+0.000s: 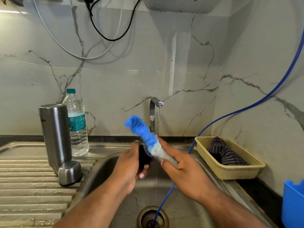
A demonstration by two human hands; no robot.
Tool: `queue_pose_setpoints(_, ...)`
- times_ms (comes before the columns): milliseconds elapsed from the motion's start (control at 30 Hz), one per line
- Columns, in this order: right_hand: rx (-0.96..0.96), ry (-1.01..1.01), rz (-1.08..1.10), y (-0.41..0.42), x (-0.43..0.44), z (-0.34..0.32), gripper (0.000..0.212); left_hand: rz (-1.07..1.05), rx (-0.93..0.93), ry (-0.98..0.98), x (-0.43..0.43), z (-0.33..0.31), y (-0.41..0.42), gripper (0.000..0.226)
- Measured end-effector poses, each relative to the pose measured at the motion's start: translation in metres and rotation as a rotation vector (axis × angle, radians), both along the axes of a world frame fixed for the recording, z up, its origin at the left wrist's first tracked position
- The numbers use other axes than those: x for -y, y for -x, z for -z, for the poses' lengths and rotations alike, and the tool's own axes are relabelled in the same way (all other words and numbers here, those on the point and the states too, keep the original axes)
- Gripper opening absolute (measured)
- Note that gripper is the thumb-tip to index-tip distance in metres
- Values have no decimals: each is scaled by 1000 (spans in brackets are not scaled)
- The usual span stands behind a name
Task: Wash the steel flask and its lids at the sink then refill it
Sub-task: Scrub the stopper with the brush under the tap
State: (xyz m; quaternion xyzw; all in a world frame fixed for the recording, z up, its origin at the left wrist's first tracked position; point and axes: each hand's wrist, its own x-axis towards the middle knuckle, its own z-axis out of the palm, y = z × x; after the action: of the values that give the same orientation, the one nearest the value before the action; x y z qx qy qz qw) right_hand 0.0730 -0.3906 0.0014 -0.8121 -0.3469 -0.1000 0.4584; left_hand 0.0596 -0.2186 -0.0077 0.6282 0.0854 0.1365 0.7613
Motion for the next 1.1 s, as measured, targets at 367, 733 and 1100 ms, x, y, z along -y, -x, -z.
queue_pose_setpoints(367, 42, 43, 100, -7, 9, -2, 64, -34, -5, 43, -20, 3, -4, 61)
queue_pose_setpoints(733, 78, 50, 50, -12, -2, 6, 72, 151, 54, 302, -18, 1, -4, 80)
queue_pose_setpoints(1100, 129, 42, -40, -4, -7, 10, 68, 227, 104, 353, -3, -5, 1, 44)
